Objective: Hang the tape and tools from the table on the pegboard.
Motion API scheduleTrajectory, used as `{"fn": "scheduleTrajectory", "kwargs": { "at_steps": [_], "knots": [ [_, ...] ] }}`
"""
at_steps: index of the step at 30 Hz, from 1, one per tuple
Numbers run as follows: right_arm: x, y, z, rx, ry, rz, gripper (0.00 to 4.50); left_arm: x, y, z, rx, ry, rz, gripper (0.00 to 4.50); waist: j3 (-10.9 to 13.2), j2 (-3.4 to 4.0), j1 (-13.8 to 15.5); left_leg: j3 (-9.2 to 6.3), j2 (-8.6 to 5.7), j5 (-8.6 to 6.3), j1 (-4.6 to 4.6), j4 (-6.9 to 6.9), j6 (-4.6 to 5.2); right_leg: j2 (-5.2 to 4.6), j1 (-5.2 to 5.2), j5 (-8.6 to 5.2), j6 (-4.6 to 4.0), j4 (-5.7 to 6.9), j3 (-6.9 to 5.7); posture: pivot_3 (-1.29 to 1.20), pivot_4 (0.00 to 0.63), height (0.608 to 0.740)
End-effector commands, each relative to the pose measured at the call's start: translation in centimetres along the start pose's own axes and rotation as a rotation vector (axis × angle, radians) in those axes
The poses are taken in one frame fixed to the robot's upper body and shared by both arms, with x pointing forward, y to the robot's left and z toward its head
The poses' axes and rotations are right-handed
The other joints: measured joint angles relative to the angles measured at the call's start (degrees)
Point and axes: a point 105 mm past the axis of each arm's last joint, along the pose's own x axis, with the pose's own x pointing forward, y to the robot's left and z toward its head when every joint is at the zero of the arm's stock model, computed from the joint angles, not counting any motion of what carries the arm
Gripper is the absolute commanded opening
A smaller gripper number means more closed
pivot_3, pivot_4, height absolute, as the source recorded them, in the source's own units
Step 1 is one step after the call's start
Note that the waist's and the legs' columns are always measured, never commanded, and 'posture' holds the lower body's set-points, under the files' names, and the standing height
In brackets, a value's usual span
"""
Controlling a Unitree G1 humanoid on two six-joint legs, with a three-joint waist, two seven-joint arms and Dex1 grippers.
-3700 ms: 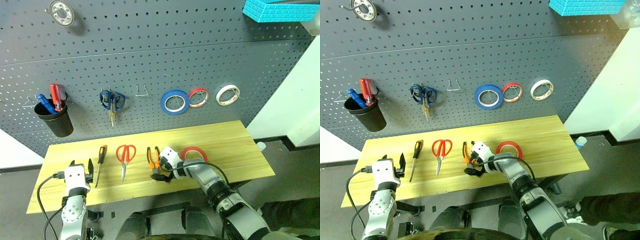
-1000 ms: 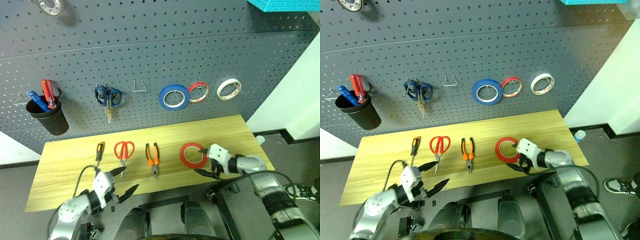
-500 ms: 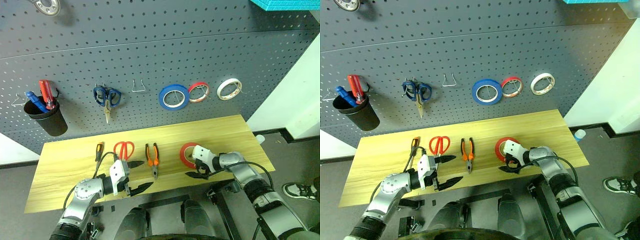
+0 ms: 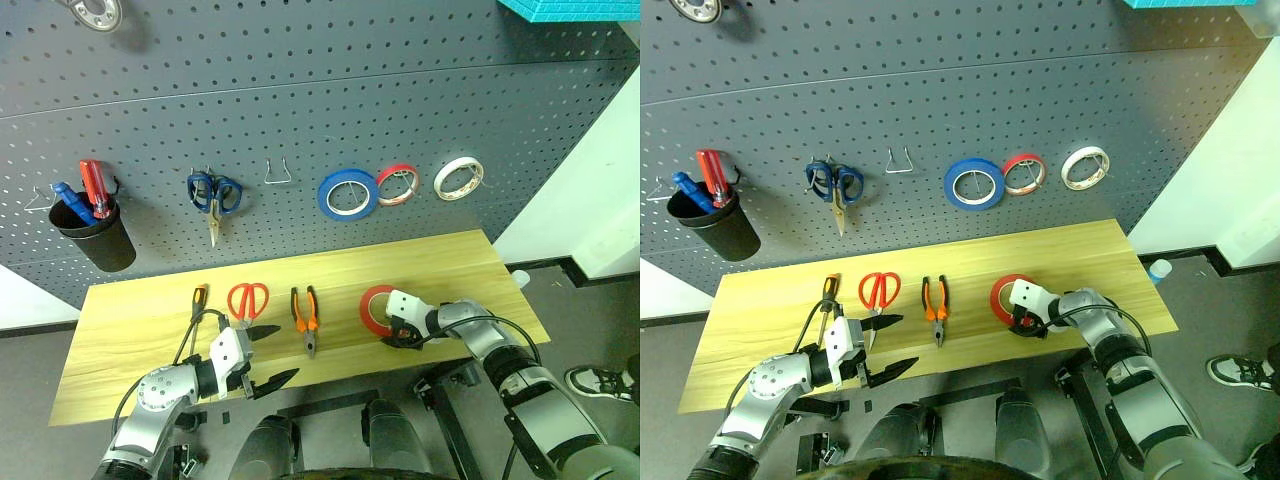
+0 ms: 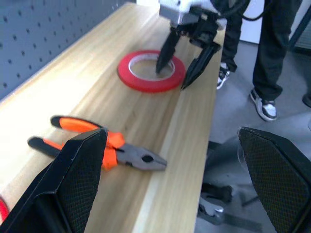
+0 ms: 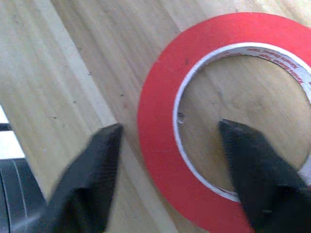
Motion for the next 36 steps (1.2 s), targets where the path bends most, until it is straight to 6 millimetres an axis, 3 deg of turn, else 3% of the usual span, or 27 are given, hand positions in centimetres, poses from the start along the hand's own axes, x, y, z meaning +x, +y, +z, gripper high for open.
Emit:
{"fn": "scheduleTrajectory", "kwargs": {
  "at_steps": [1, 4, 5, 8, 12, 16, 21, 24, 28, 36],
  "knots": [
    [0.1, -0.3, 0.2, -0.012, 0.000, -0.015, 1.79, -0.2, 0.5, 1.0, 0.031, -0.012, 0.013, 4.50, 0.0, -0.01, 0.0, 0.00, 0.00, 0.00, 0.00, 0.00, 0.00, 0.00, 0.00, 0.00, 0.00, 0.00, 0.00, -0.07, 0.082, 0.738],
    [-0.1, -0.5, 0.3, -0.029, -0.013, -0.026, 0.78, -0.4, 0.9, 1.4, 0.027, -0.018, 0.025, 4.50, -0.1, 0.00, 0.0, 0.00, 0.00, 0.00, 0.00, 0.01, 0.00, 0.00, 0.01, 0.00, 0.00, 0.00, 0.00, -0.07, 0.078, 0.738],
    [-0.2, -0.5, 0.4, -0.041, -0.025, -0.033, 0.68, -0.4, 1.0, 1.4, 0.025, -0.020, 0.029, 4.50, -0.1, 0.01, 0.0, 0.00, 0.00, 0.00, 0.00, 0.01, 0.00, 0.00, 0.01, 0.01, 0.00, 0.00, 0.00, -0.07, 0.077, 0.738],
    [-1.3, -1.3, 1.2, -0.111, -0.076, -0.097, 0.68, -0.9, 1.3, 1.6, 0.024, -0.023, 0.057, 4.50, -0.1, 0.02, 0.0, 0.00, 0.00, 0.00, 0.00, 0.02, 0.00, 0.00, 0.01, 0.01, 0.00, 0.00, 0.00, -0.06, 0.073, 0.738],
    [-4.6, -2.8, 2.8, -0.240, -0.168, -0.266, 0.68, -2.1, 2.1, 1.9, 0.024, -0.035, 0.126, 4.50, -0.1, 0.07, 0.1, 0.01, -0.01, 0.00, -0.07, 0.01, -0.01, 0.00, -0.06, 0.01, 0.00, -0.03, 0.01, -0.05, 0.067, 0.738],
    [-8.8, -2.7, 3.6, -0.606, -0.148, -0.459, 0.68, -3.3, 2.5, 1.5, 0.018, -0.030, 0.183, 4.50, -0.1, 0.09, 0.2, 0.05, -0.01, 0.00, -0.07, 0.00, 0.00, -0.01, -0.04, -0.01, 0.03, -0.04, 0.04, -0.07, 0.064, 0.738],
    [-11.3, -1.7, 4.6, -0.980, -0.140, -0.680, 0.68, -3.2, 2.8, 1.4, 0.025, -0.037, 0.204, 4.50, -0.2, -0.01, 0.1, 0.12, -0.01, 0.00, -0.04, 0.06, 0.00, -0.01, 0.00, -0.05, 0.01, -0.02, 0.05, -0.09, 0.063, 0.738],
    [-12.5, -2.1, 5.5, -1.037, -0.182, -0.808, 0.68, -2.6, 2.9, 1.6, 0.030, -0.059, 0.196, 4.50, -0.3, -0.07, 0.0, 0.22, -0.01, 0.01, 0.00, 0.13, 0.00, 0.00, 0.08, -0.23, -0.03, -0.02, 0.13, -0.10, 0.061, 0.738],
    [-14.7, -4.0, 8.8, -1.108, -0.244, -0.963, 0.68, -2.1, 3.3, 2.2, 0.029, -0.111, 0.202, 4.50, -0.3, -0.09, -0.2, 0.60, -0.01, 0.01, -0.01, 0.20, 0.01, 0.00, 0.24, -0.06, -0.28, -0.03, 0.46, -0.10, 0.055, 0.738],
    [-13.8, -7.5, 11.4, -1.073, -0.246, -0.857, 0.68, -2.3, 3.4, 1.6, 0.034, -0.124, 0.229, 4.50, -0.7, -0.42, -0.6, 0.72, 0.05, 0.00, 0.29, 0.15, 0.04, 0.06, 0.21, 0.02, -0.30, -0.07, 0.59, -0.08, 0.049, 0.738]
  ]
}}
